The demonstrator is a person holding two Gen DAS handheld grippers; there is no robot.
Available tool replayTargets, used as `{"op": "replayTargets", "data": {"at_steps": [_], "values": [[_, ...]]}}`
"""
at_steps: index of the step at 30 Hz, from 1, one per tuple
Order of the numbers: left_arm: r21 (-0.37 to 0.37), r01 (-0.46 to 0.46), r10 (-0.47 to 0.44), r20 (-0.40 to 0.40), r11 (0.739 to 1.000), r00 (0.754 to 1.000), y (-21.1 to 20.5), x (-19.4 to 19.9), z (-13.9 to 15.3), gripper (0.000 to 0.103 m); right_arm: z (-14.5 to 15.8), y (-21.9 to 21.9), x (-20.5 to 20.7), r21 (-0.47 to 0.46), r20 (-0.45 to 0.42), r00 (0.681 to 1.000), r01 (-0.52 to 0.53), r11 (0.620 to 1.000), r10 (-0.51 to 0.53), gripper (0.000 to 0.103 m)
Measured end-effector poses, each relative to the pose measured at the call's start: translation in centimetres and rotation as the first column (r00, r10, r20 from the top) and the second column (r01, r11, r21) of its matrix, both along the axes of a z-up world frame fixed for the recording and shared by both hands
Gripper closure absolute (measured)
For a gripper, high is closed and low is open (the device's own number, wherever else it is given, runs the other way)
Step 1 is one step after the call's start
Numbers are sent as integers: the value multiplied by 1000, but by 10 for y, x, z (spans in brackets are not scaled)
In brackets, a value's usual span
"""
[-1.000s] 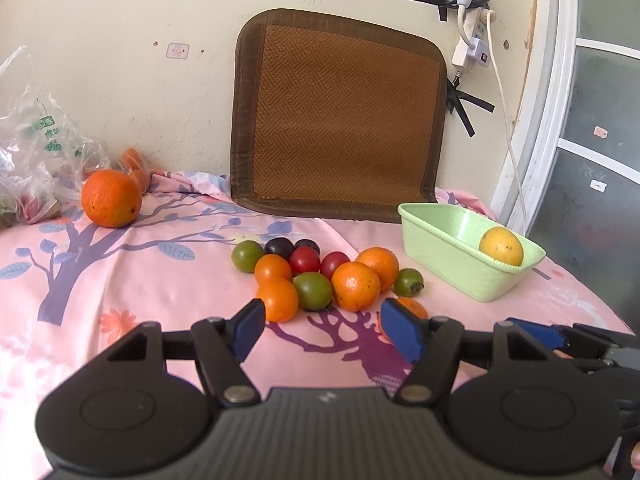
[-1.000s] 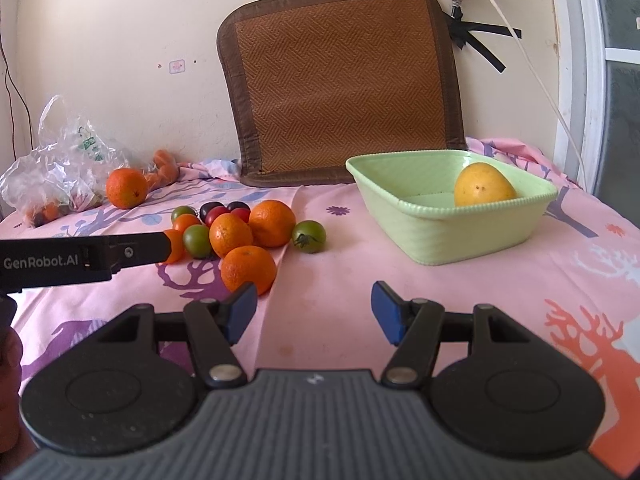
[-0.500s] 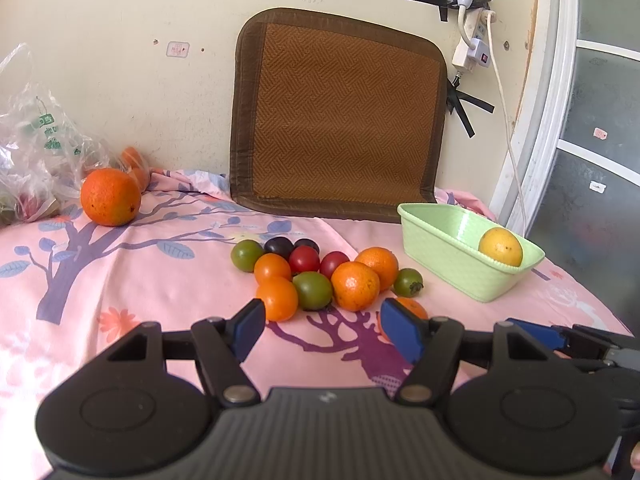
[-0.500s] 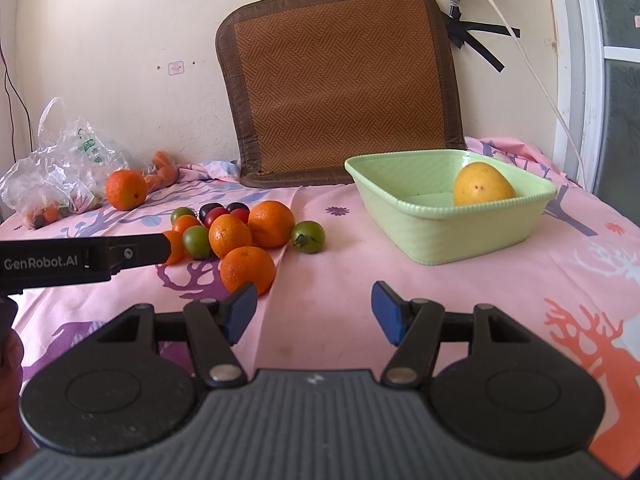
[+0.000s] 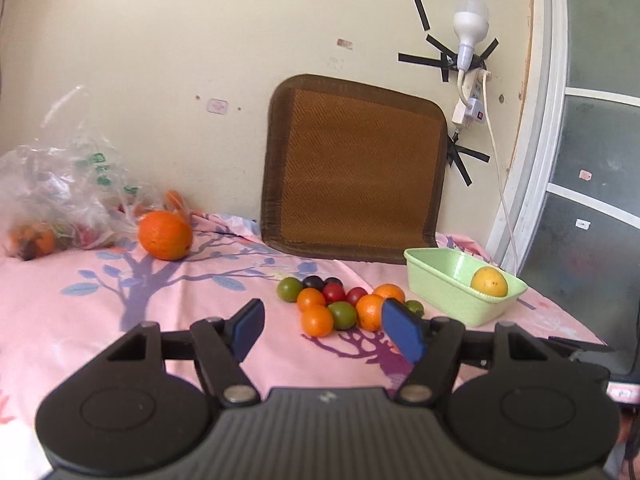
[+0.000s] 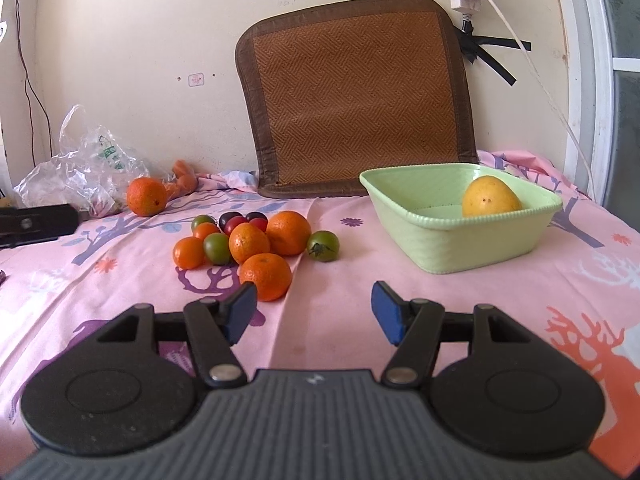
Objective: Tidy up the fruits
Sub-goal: 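Withdraw the left tool from the basket back toward the fruit cluster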
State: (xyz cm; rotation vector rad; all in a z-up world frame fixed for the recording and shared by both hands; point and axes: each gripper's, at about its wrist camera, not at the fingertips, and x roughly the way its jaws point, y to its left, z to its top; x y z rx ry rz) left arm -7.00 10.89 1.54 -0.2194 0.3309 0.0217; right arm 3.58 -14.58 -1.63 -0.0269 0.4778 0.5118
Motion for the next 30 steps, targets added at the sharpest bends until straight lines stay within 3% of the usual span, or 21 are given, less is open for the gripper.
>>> {"op": "replayTargets", "data": {"at_steps": [4,8,19,23,30], "values": [[88,-53,54,-10,995,998,13,-54,-1,31,2,-4,-6,8,24,999,-27,1000,27,38],[106,-54,59,-41,993,997,5,-63,0,31,-2,-7,-4,21,7,1000,-27,999,27,37],[5,14,-14,-22,1000,1000,-20,41,-3,31,2,-16,-2,-1,30,1000,-6,1000,6,37],[20,13,-13,-20,1000,1000,-21,63,-11,31,1,-15,5,-12,26,1000,0,1000,1,37],[-37,3,-5,-68,999,998,-6,75,-31,31,-3,-8,11,-23,4,1000,-10,1000,10,37]]}}
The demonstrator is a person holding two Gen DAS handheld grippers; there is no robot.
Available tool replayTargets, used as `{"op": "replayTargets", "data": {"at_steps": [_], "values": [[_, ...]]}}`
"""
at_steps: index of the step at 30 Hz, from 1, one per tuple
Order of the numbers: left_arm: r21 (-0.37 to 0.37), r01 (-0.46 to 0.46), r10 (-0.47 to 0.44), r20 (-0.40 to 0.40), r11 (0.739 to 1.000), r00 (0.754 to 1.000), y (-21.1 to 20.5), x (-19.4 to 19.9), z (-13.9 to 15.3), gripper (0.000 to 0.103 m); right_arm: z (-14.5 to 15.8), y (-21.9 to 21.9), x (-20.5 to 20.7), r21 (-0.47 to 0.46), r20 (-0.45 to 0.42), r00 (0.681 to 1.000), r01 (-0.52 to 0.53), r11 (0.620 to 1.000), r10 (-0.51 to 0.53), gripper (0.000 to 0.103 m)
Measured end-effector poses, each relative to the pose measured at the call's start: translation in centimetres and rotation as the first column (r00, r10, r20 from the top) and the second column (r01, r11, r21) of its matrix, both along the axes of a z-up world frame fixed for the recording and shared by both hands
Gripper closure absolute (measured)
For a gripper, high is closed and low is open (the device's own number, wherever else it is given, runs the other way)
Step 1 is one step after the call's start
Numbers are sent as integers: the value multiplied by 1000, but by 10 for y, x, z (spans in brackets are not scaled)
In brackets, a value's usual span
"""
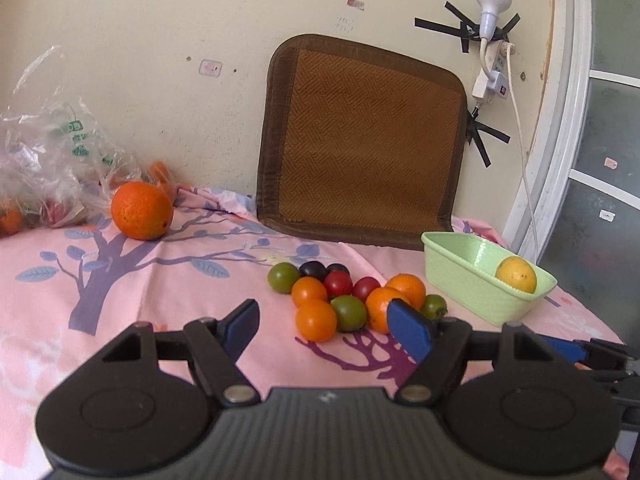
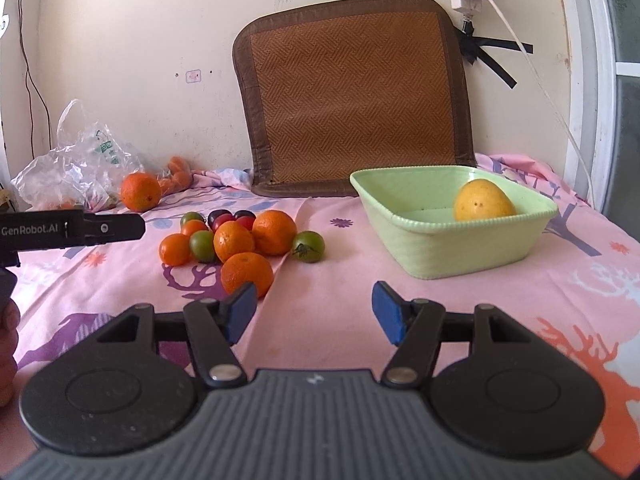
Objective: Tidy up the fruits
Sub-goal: 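Withdraw the left tool from the basket back toward the fruit cluster, then grasp a tangerine with the left tool while the right tool approaches a green lime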
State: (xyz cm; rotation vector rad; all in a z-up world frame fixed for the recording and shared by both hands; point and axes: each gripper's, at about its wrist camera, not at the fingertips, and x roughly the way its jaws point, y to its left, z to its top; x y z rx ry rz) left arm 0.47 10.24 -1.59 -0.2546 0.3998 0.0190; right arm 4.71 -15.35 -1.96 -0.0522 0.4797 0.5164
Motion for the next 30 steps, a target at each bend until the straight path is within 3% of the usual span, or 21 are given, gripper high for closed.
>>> {"op": "replayTargets", "data": {"at_steps": [22,30], "values": [[-13,18,-18,19,1000,1000,0,-2,1,31,-3,6,7,15,-44,999,-6,1000,6,37],[45,4,-5,29,999,1000,-7,-5,0,31,-2,6,5,19,-34,999,-11,1000,12,37]]}}
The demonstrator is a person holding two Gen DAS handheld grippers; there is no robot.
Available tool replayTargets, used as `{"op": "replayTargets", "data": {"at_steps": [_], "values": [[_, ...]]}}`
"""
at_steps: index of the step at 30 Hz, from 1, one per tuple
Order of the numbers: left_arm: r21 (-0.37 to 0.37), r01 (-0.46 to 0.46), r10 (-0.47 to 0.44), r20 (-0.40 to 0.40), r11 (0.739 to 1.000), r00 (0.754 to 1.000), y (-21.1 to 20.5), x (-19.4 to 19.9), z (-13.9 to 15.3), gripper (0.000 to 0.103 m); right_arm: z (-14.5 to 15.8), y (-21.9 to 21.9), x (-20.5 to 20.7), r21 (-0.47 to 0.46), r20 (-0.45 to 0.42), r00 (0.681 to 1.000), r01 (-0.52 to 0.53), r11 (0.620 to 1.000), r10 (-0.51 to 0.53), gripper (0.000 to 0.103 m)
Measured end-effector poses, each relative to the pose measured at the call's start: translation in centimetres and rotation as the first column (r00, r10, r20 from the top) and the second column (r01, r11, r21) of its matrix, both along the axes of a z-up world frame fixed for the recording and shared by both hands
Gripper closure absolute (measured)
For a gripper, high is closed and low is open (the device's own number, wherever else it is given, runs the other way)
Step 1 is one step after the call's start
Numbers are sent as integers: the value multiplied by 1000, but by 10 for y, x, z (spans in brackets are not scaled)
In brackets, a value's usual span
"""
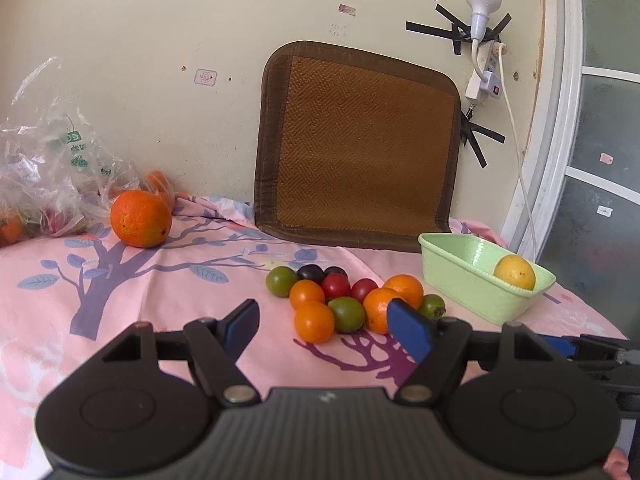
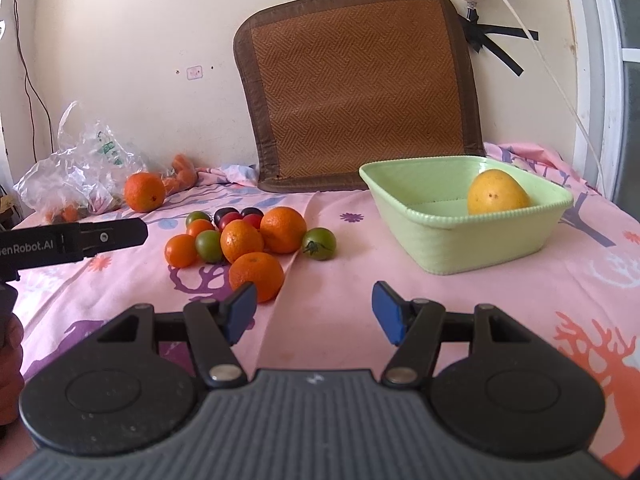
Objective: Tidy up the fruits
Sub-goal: 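Grasp a tangerine with the left tool while the right tool approaches a green lime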
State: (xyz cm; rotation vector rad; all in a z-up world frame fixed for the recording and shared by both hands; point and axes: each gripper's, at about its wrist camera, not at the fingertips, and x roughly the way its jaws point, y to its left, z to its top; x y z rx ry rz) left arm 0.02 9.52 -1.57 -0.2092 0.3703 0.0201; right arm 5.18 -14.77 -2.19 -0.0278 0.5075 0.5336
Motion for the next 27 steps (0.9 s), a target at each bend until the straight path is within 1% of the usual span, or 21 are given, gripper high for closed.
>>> {"op": "replayTargets", "data": {"at_steps": [4,6,11,13,15,17,19,21,22,25,27], "values": [[13,5,-5,1,1000,1000,-2,-1,0,31,1,0,-1,0,3,1000,-12,1000,12,37],[-5,14,-14,-7,1000,1000,1,0,1,31,1,2,-1,-8,4,1000,-27,1000,27,38],[-87,66,-71,-54,994,996,8,8,3,41,1,7,-1,-58,15,996,-91,994,92,38],[-92,93,-98,-58,991,993,6,11,7,41,2,11,2,-77,19,993,-117,990,119,38],[-75,108,-113,-74,991,991,2,18,12,41,2,17,6,-92,19,989,-145,985,148,38],[-71,124,-131,-102,990,986,-3,26,13,41,3,24,11,-113,14,984,-175,978,178,38],[-85,145,-155,-122,986,980,-8,34,11,41,2,33,17,-141,13,979,-199,970,202,39],[-100,174,-187,-145,980,972,-14,42,10,49,2,37,21,-154,7,974,-221,963,225,39],[-109,189,-205,-154,976,967,-17,45,8,49,2,39,23,-160,-3,970,-240,958,243,39],[-121,219,-238,-176,968,955,-27,53,5,49,4,29,30,-142,-21,961,-276,951,276,39],[-118,222,-241,-187,968,952,-31,56,2,49,6,15,36,-132,-22,968,-253,959,252,40]]}}
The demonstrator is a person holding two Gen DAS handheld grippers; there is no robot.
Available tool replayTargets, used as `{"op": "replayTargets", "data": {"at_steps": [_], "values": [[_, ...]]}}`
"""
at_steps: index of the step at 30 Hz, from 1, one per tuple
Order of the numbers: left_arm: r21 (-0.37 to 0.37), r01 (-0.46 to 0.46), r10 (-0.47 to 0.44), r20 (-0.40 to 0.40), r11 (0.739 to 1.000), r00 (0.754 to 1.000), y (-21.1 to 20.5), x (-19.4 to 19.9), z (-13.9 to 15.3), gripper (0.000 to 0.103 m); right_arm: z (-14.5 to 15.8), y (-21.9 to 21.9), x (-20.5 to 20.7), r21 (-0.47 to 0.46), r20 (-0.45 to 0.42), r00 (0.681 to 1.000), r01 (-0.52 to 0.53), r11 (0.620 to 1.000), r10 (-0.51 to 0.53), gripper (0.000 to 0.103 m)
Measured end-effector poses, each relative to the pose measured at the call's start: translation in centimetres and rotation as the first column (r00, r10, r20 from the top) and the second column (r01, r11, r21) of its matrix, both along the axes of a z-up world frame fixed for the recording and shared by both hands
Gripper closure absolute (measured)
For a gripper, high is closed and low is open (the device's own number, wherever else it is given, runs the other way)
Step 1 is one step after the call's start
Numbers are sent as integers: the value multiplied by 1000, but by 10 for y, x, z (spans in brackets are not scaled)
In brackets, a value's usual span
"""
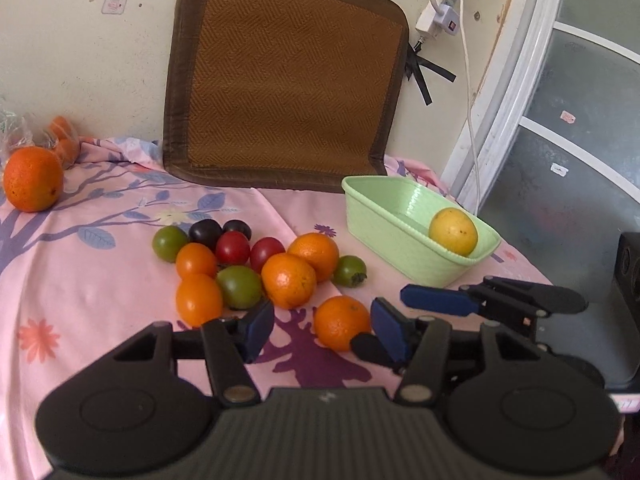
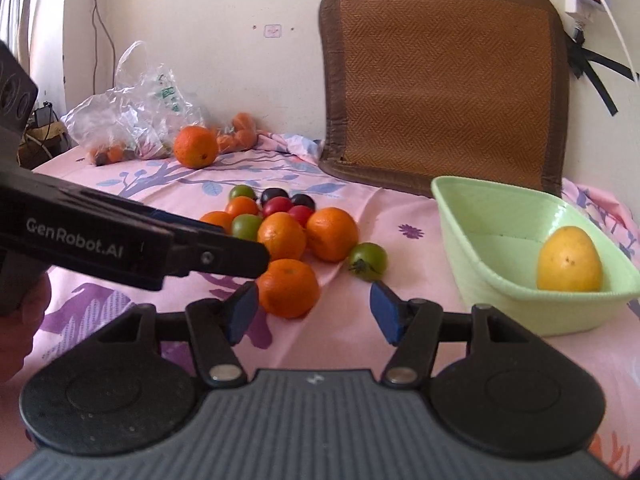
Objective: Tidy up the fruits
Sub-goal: 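Grasp a tangerine with the left tool while the right tool approaches a green lime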
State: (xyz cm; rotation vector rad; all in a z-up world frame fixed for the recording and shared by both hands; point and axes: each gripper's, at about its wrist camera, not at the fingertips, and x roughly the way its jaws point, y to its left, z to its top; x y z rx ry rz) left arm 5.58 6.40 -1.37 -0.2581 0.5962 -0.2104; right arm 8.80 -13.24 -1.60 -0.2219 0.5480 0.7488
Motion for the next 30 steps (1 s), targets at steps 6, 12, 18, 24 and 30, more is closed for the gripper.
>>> {"op": "replayTargets", "data": {"at_steps": [6,12,18,24,30], "values": [[53,25,-23,-36,998,999,-20,12,-10,50,-2,-17,20,25,-46,997,69,997,-68,62],[42,-9,11,-60,999,998,-22,24,-14,53,-7,-8,40,32,-90,993,85,996,-82,74],[66,-8,9,-24,998,1000,-23,6,-13,65,-8,-2,37,32,-86,995,49,998,-47,72],[9,-18,18,-35,1000,999,-9,-11,-14,65,-12,14,45,-20,-87,995,52,998,-54,68],[25,-24,24,-19,999,1000,-6,-19,-16,65,-12,24,49,-31,-83,993,86,996,-88,64]]}}
